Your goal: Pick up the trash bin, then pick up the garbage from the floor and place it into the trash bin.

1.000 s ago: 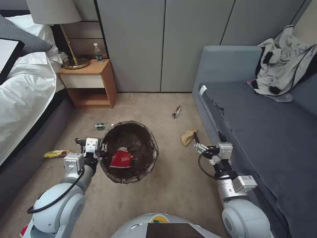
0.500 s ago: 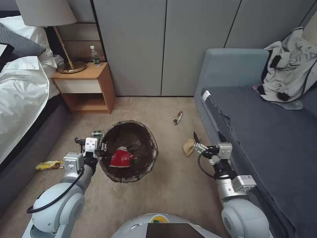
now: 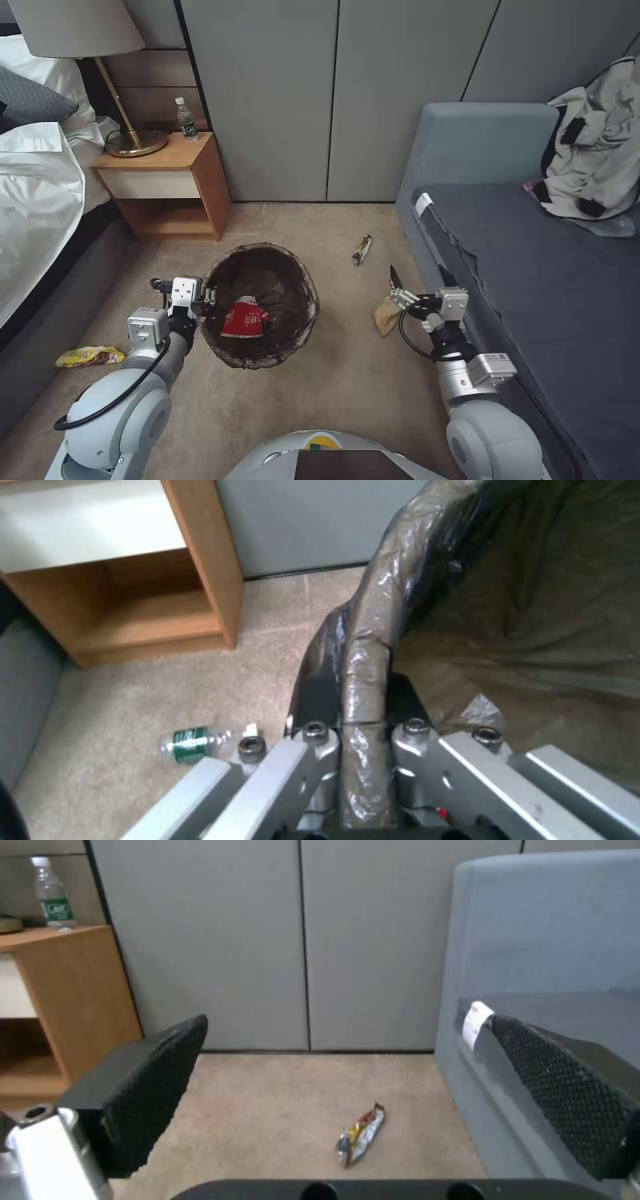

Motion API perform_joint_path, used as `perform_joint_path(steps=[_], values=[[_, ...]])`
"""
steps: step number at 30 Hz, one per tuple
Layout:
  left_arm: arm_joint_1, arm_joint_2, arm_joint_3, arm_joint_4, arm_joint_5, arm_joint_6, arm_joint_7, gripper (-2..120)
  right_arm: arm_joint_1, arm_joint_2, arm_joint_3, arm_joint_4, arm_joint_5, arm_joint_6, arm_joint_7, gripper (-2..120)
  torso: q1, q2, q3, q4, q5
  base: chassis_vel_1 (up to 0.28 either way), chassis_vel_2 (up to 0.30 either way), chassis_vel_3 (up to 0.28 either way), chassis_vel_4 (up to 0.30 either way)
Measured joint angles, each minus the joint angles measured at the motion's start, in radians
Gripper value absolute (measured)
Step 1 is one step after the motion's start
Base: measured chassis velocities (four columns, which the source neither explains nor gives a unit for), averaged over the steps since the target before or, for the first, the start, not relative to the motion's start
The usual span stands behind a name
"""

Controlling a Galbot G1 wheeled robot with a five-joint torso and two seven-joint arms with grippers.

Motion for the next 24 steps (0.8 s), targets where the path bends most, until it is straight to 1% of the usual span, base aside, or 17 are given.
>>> perform_joint_path(steps=[7,8,9,15,18,20,22,24], values=[[-0.001,0.000,0.000,0.000,0.000,0.000,0.000,3,0.000,-0.002,-0.003,0.000,0.000,-0.028,0.025,100,0.000,0.000,0.000,-0.0002,-0.0001,-0.112,0.086,0.098,-0.099],[-0.002,0.000,0.000,0.000,0.000,-0.001,0.000,3,0.001,-0.002,-0.005,0.000,0.000,-0.033,0.031,100,0.000,0.000,0.000,-0.0003,-0.0001,0.000,0.000,0.000,0.000],[-0.002,0.000,0.000,0.000,0.000,-0.001,0.000,3,0.003,-0.003,-0.009,-0.001,0.000,-0.042,0.043,100,0.000,0.000,0.000,0.0002,-0.0001,0.000,0.000,0.000,0.000],[0.000,0.002,-0.002,0.000,-0.001,-0.001,-0.001,3,0.016,-0.011,-0.021,-0.017,0.011,-0.075,0.071,100,0.000,0.000,0.000,0.0000,-0.0001,0.000,0.000,0.000,0.000],[0.001,0.002,-0.002,0.000,-0.001,-0.001,-0.001,3,0.043,-0.021,-0.035,-0.040,0.043,-0.109,0.096,100,0.000,0.000,0.000,0.0000,-0.0001,0.000,0.000,0.000,0.000],[0.003,0.002,-0.003,0.000,-0.001,-0.001,-0.002,3,0.084,-0.033,-0.056,-0.071,0.096,-0.148,0.135,100,0.000,0.000,0.000,0.0000,0.0000,0.000,0.000,0.000,0.000],[0.003,0.002,-0.003,0.000,-0.001,-0.001,-0.002,3,0.096,-0.036,-0.062,-0.081,0.111,-0.155,0.143,100,0.000,0.000,0.000,0.0000,-0.0001,0.000,0.000,0.000,0.000],[0.003,0.000,-0.005,0.000,-0.003,0.000,-0.003,3,0.141,-0.047,-0.083,-0.127,0.173,-0.178,0.165,100,0.000,0.000,0.000,0.0001,0.0000,0.000,0.000,0.000,0.000]])
